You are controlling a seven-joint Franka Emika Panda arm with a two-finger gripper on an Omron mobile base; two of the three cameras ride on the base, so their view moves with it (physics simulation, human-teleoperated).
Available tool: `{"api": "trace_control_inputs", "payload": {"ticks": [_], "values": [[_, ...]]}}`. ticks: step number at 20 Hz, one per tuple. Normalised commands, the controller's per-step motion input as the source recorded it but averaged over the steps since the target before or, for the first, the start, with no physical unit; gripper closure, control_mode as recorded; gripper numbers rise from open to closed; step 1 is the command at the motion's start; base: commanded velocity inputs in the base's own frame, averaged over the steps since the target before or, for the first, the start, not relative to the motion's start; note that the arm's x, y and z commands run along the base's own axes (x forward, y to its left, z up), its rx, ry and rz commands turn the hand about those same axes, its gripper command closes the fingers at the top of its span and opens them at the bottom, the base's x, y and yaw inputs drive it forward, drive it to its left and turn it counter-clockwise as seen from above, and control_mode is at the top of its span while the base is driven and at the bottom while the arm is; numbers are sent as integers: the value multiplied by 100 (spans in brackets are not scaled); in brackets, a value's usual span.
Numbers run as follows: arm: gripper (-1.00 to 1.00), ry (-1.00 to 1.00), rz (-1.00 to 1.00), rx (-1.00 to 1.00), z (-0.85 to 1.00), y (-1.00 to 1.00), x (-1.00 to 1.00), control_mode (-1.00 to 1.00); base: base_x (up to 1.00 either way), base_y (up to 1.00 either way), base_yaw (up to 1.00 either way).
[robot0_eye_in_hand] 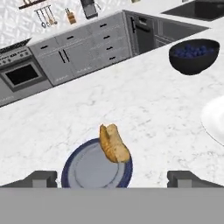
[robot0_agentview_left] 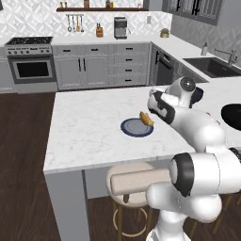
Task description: Place one bun and one sausage from the bowl on each plate.
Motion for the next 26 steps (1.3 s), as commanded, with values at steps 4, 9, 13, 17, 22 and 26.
{"api": "trace_control_inputs", "payload": {"ticks": [4, 9, 13, 17, 22, 26], "values": [[-100, 26, 26, -5, 67, 46, -81, -100, 0, 0, 0], [-100, 18, 20, -11, 2, 16, -99, -100, 0, 0, 0], [-100, 8, 4, -12, -14, 31, -85, -100, 0, 0, 0], [-100, 3, -1, -5, -17, 3, -71, -100, 0, 0, 0], [-100, 1, -2, 0, 0, -18, -30, -100, 0, 0, 0], [-100, 0, 0, 0, 0, -16, -11, 100, -4, -4, 0]]}}
